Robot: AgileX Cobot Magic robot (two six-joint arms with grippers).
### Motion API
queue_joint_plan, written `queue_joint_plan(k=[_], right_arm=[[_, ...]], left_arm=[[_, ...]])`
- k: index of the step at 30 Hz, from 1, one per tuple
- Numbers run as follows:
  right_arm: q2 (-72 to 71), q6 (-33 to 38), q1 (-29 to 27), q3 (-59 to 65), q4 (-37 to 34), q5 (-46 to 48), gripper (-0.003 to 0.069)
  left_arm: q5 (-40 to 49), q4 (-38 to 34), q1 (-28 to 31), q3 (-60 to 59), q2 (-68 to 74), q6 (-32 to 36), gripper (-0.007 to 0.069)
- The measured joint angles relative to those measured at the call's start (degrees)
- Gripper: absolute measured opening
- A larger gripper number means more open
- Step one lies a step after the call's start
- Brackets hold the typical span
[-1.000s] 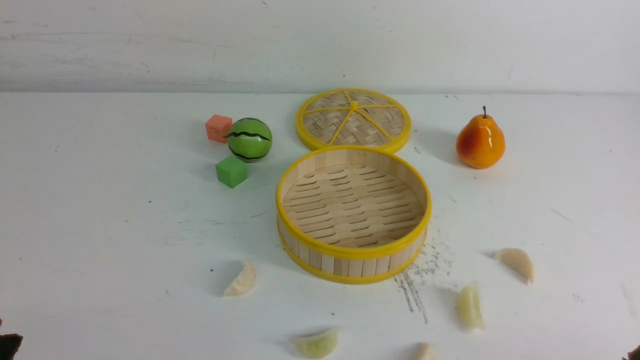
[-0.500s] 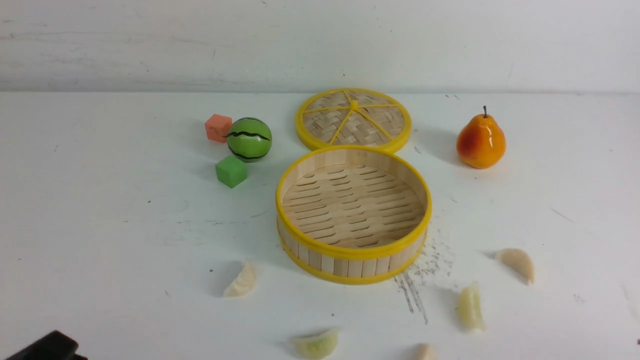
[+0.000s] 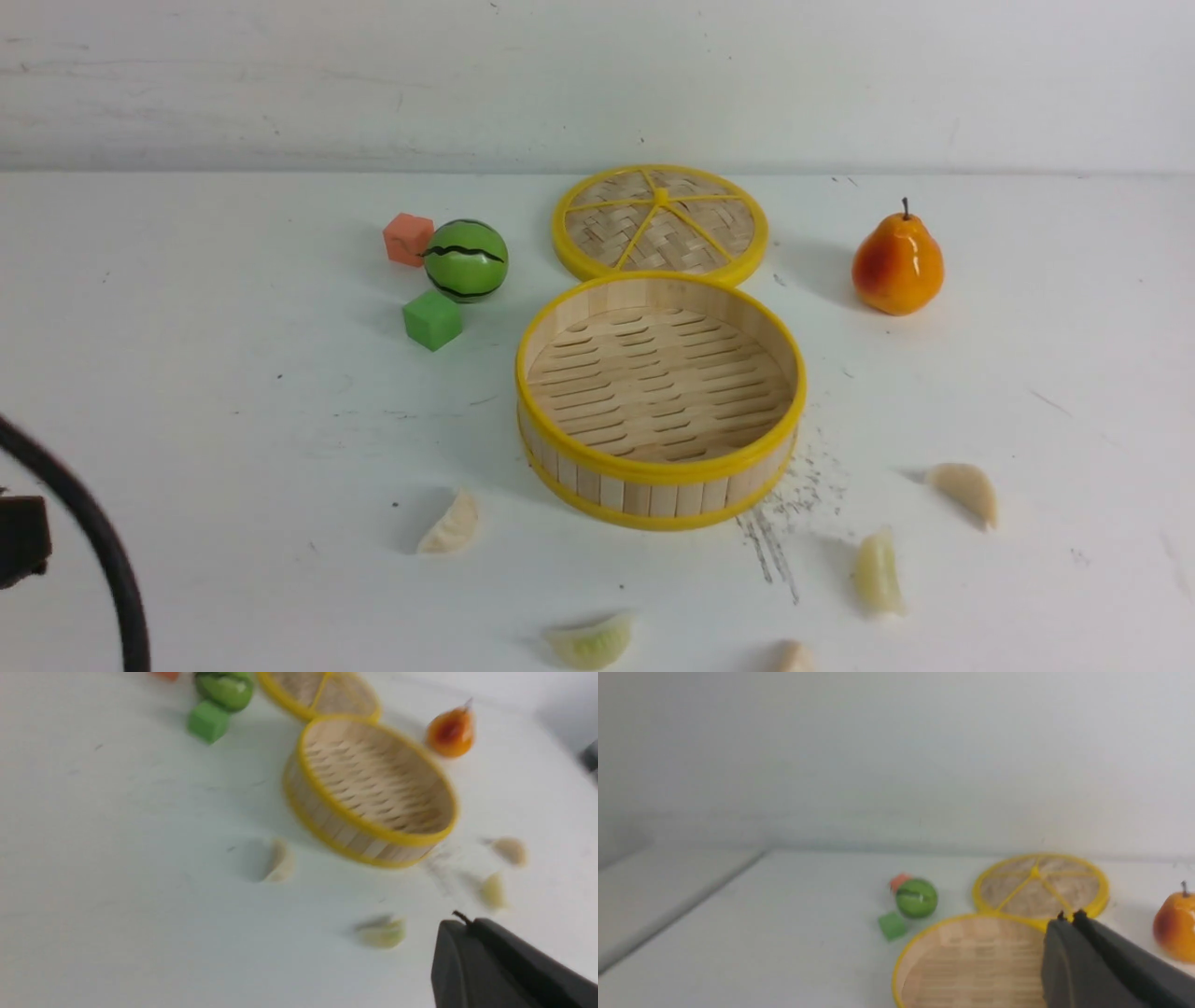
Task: Put the dumplings into the steamer on the white table.
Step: 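Reach for and grasp a dumpling on the table with the left gripper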
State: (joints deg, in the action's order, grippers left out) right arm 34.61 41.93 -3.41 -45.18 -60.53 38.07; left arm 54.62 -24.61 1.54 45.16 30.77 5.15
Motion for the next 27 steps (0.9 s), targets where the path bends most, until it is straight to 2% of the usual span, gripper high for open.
queue_joint_plan(k=[4, 5, 8, 13, 16, 20, 27], right_arm=[[8.4, -5.7, 5.1, -5.0, 10.1, 7.6, -0.0019], [11.2, -8.5, 7.0, -5.9, 13.7, 10.5, -0.0019], [17.7, -13.6, 11.1, -6.5, 21.4, 16.2, -0.0017], [21.2, -15.2, 15.3, -6.5, 24.3, 22.9, -0.0015], [20.8, -15.3, 16.6, -6.5, 24.4, 25.0, -0.0011], [19.3, -15.3, 16.6, -6.5, 24.8, 25.3, -0.0010], [14.9, -15.5, 16.6, -6.5, 27.8, 25.6, -0.0004]], left_arm=[[5.9, 10.1, -4.9, 6.5, 6.9, -3.6, -0.0014], [8.6, 14.1, -7.7, 8.8, 10.2, -5.2, -0.0014], [14.3, 18.9, -14.1, 13.5, 18.4, -7.8, -0.0014], [16.4, 21.0, -21.4, 19.3, 31.5, -9.3, -0.0014], [16.0, 21.5, -25.2, 23.0, 40.2, -9.3, 0.0014], [14.5, 21.5, -27.7, 26.8, 50.6, -9.3, 0.0120], [12.3, 21.5, -28.1, 33.7, 67.4, -9.4, 0.0412]])
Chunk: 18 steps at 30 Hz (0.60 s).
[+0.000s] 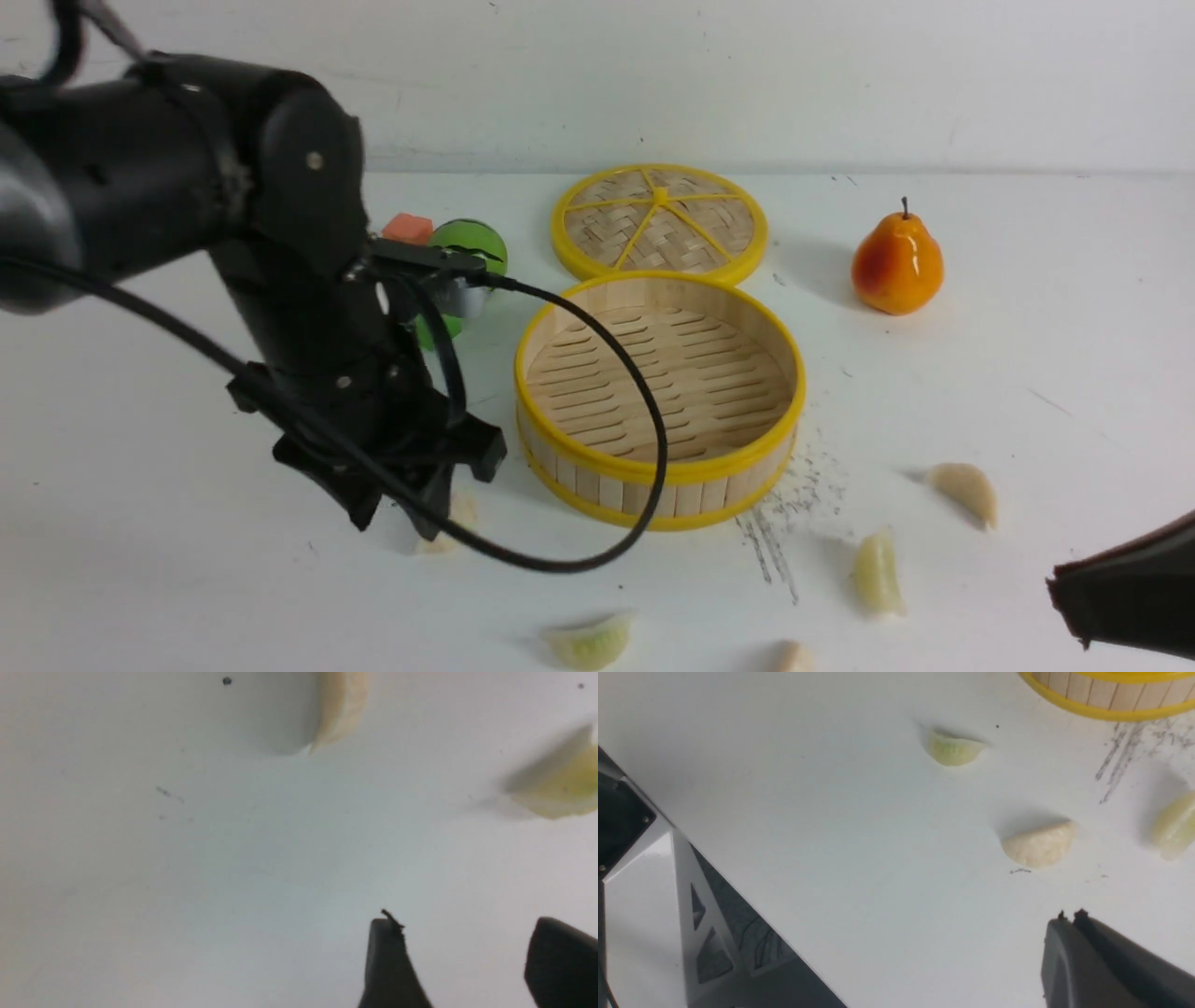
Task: Put the dumplings into the steamer on the white table.
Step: 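Reach for and grasp a dumpling on the table with the left gripper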
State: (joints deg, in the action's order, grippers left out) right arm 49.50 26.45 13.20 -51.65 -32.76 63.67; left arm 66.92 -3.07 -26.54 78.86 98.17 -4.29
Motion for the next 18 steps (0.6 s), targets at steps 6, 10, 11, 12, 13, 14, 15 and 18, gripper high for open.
queue_joint_plan(k=[6, 10, 11, 12, 13, 14, 15, 18], right_arm=[[-1.9, -0.2, 0.0, 0.0, 3.0, 1.0, 0.0000], [-2.0, -0.2, 0.0, 0.0, 3.4, 1.1, 0.0003], [-2.0, -0.2, 0.0, 0.0, 3.4, 1.1, 0.0005], [-2.0, -0.2, 0.0, 0.0, 3.4, 1.1, 0.0006], [-2.0, -0.2, 0.0, 0.0, 3.4, 1.1, 0.0006], [-2.0, -0.2, 0.0, 0.0, 3.5, 1.1, 0.0006], [-2.0, -0.2, 0.0, 0.0, 3.7, 1.1, 0.0008], [-2.0, -0.2, 0.0, 0.0, 4.1, 1.1, 0.0011]], left_arm=[[-5.2, 3.1, 0.0, 3.5, 8.3, 0.0, 0.0501], [-8.8, 4.3, 0.0, 4.6, 12.6, 0.0, 0.0505], [-9.6, 4.5, 0.0, 4.7, 13.7, 0.0, 0.0505], [-10.1, 4.6, 0.0, 4.7, 14.5, -0.1, 0.0505], [-10.4, 4.7, 0.0, 4.8, 15.1, -0.1, 0.0505], [-11.0, 4.9, 0.0, 4.8, 16.0, -0.1, 0.0505], [-11.3, 5.0, 0.0, 4.8, 16.5, -0.1, 0.0505], [-12.5, 5.1, 0.0, 4.8, 18.1, -0.1, 0.0479]])
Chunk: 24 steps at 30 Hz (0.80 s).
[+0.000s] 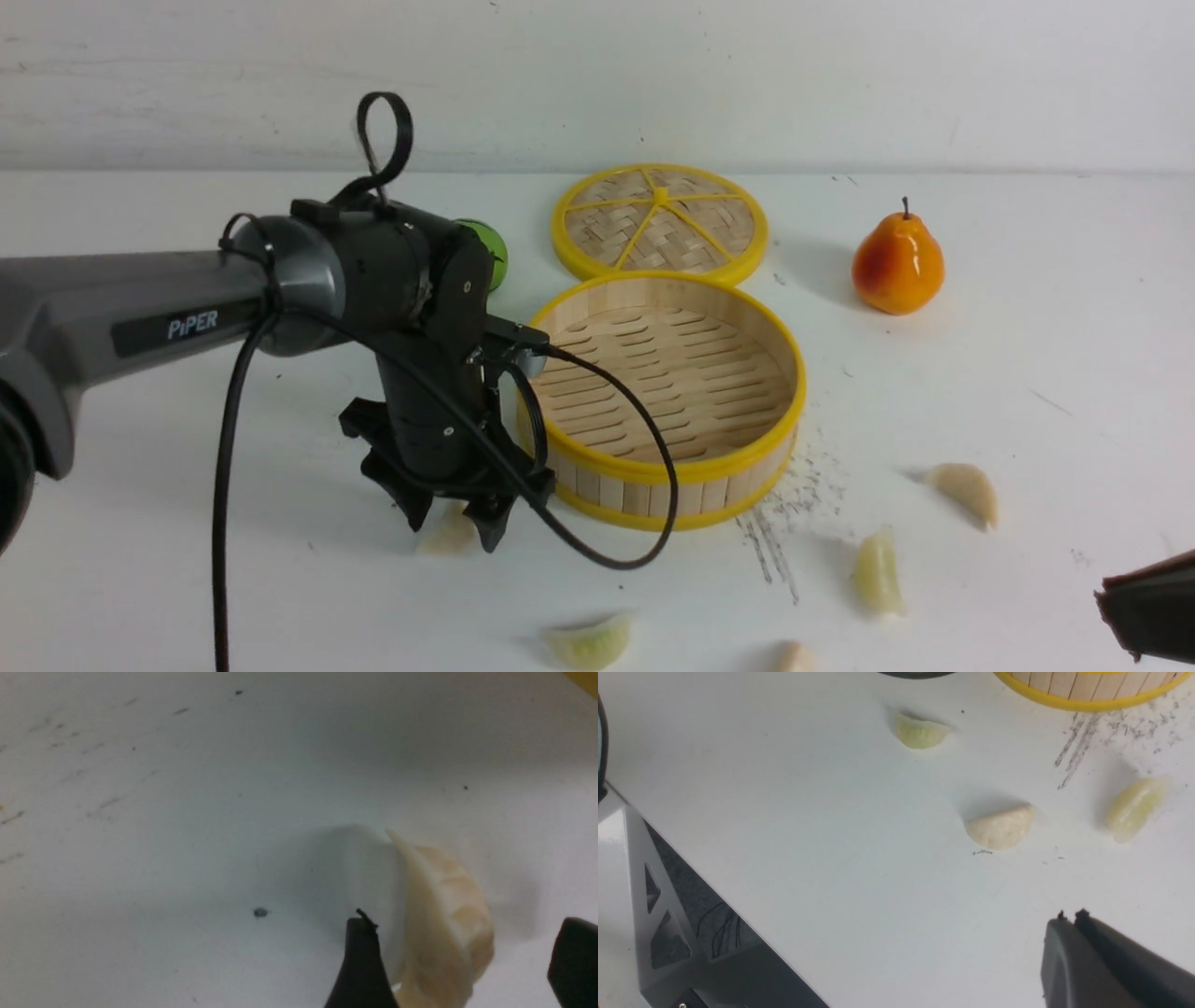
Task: Put the dumplings into the steamer on the white table.
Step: 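Reach for and grasp a dumpling on the table with the left gripper, then place the dumpling into the bamboo steamer basket with the left gripper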
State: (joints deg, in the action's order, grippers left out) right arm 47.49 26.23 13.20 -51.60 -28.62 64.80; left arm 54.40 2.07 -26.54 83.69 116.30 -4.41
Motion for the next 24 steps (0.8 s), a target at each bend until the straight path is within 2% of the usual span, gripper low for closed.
queue_joint_plan(k=[1, 3, 5, 6, 7, 13, 14, 19, 24], right_arm=[[0.0, 0.0, 0.0, 0.0, 0.1, 0.0, 0.0011], [0.0, 0.0, 0.0, 0.0, 0.4, 0.0, 0.0013], [0.0, 0.0, 0.0, 0.0, 0.5, -0.1, 0.0017], [0.0, 0.0, 0.0, 0.0, 0.5, -0.1, 0.0017], [0.0, -0.1, 0.0, 0.0, 0.6, -0.4, 0.0020], [0.0, -0.1, 0.0, 0.0, 0.6, -2.6, 0.0023], [0.0, -0.1, 0.0, 0.0, 0.4, -3.4, 0.0022], [0.3, -0.1, 0.0, 0.0, 0.1, -4.0, 0.0030], [1.1, -0.1, 0.0, 0.0, -1.1, -4.0, 0.0034]], left_arm=[[0.0, 0.0, 0.0, 0.0, 0.0, 0.0, 0.0475], [-0.4, 0.1, 0.0, 0.0, 0.7, 0.0, 0.0390], [0.3, 0.1, 0.0, 0.4, 0.7, -0.6, 0.0267], [0.7, 0.1, 0.0, 0.5, 0.7, -0.8, 0.0239], [2.8, 0.1, 0.0, 1.7, 0.7, -1.6, 0.0166], [12.5, -1.6, -0.5, 13.7, -0.1, -3.4, 0.0179], [14.6, -2.1, -1.6, 20.8, -0.2, -4.0, 0.0179], [14.7, -3.3, -6.0, 35.3, 1.7, -7.2, 0.0179], [13.7, -4.6, -9.0, 48.3, 11.7, -15.1, 0.0179]])
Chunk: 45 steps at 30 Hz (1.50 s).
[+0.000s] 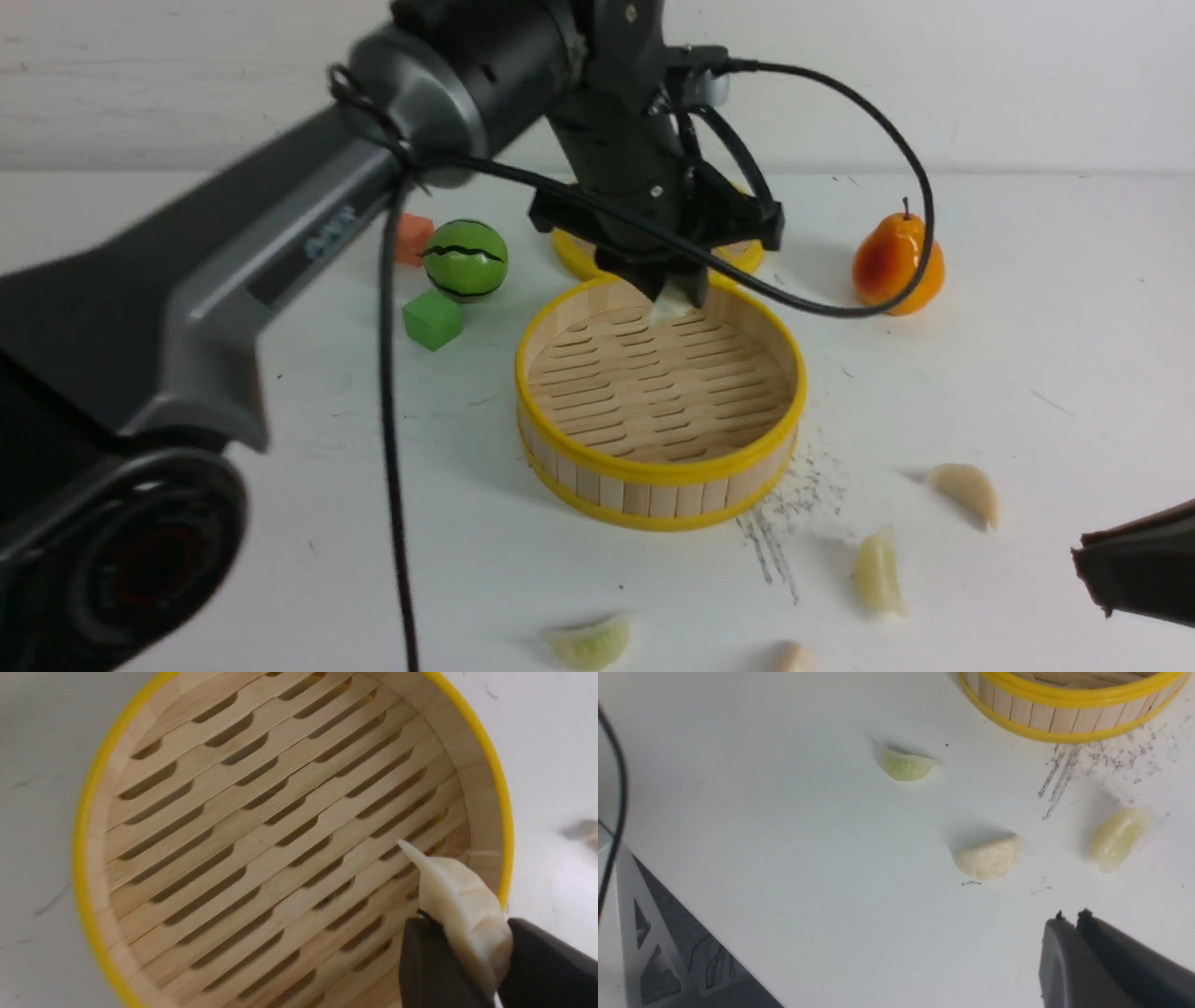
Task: Put the dumplings into the steamer on the white table.
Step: 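Place the dumpling into the bamboo steamer basket with the left gripper, then reach for and grasp a dumpling on the table with the left gripper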
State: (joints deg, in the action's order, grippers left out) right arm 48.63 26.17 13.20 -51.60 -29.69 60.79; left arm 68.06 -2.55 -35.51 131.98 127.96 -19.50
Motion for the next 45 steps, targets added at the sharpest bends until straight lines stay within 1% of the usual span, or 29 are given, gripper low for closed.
queue_joint_plan(k=[4, 7, 12, 16, 17, 19, 21, 22, 23, 25, 28, 31, 34, 37, 39, 42, 45], right_arm=[[0.0, 0.0, 0.0, 0.0, -0.3, 0.9, 0.0038], [0.0, -0.1, 0.0, 0.0, -0.5, 1.2, 0.0041], [0.0, -0.1, 0.0, 0.0, -0.5, 1.3, 0.0041], [0.0, -0.1, 0.0, 0.0, -0.5, 1.3, 0.0041], [0.0, -0.1, 0.0, 0.0, -0.5, 1.3, 0.0041], [0.0, -0.1, 0.0, 0.0, -0.5, 1.3, 0.0042], [0.0, -0.1, 0.0, 0.0, -0.5, 1.3, 0.0042], [0.0, -0.1, 0.0, 0.0, -0.5, 1.3, 0.0042], [0.0, -0.1, 0.0, 0.0, -0.5, 1.3, 0.0042], [0.0, -0.1, 0.0, 0.0, -0.5, 1.3, 0.0044], [0.0, -0.1, 0.0, 0.0, -0.5, 1.3, 0.0048], [0.0, -0.1, 0.0, 0.0, -0.5, 1.2, 0.0052], [0.0, -0.1, 0.0, 0.0, -0.5, 1.2, 0.0056], [0.0, -0.1, 0.0, 0.0, -0.5, 1.3, 0.0059], [0.0, -0.1, 0.0, 0.0, -0.5, 1.3, 0.0062], [0.0, -0.1, 0.0, 0.0, -0.5, 2.5, 0.0064], [-0.1, -1.3, 0.0, 0.0, -0.4, 4.1, 0.0068]], left_arm=[[-3.8, -0.4, 0.0, 5.9, 9.5, -5.3, 0.0179], [-7.8, -0.4, 0.1, 7.2, 14.1, -7.2, 0.0179], [-13.5, -0.6, 0.1, 7.6, 16.8, -9.6, 0.0179], [-15.3, -0.6, 0.1, 7.8, 16.8, -10.3, 0.0184], [-15.4, -0.5, 0.1, 7.9, 16.8, -10.3, 0.0201], [-15.3, -0.1, 0.2, 7.9, 16.8, -10.4, 0.0268], [-13.6, 0.4, 0.3, 8.3, 16.8, -10.4, 0.0379], [-12.7, 0.4, 0.3, 8.6, 16.7, -10.4, 0.0409], [-10.9, 0.4, 0.3, 9.4, 16.5, -10.3, 0.0469], [-6.3, 0.5, 0.3, 11.4, 15.3, -9.0, 0.0549], [0.9, 0.7, 0.3, 15.3, 12.1, -5.3, 0.0601], [2.6, 0.7, 0.3, 17.1, 8.2, -3.4, 0.0603], [3.2, 0.4, 0.3, 17.8, 2.6, -1.7, 0.0574], [3.2, -2.9, 0.4, 17.2, -3.3, 0.8, 0.0540], [3.2, -4.4, 0.4, 15.2, -6.5, 2.3, 0.0533], [3.2, -4.9, 0.4, 8.2, -12.9, 5.6, 0.0529], [3.2, -3.6, 0.4, -4.8, -21.4, 9.5, 0.0528]])
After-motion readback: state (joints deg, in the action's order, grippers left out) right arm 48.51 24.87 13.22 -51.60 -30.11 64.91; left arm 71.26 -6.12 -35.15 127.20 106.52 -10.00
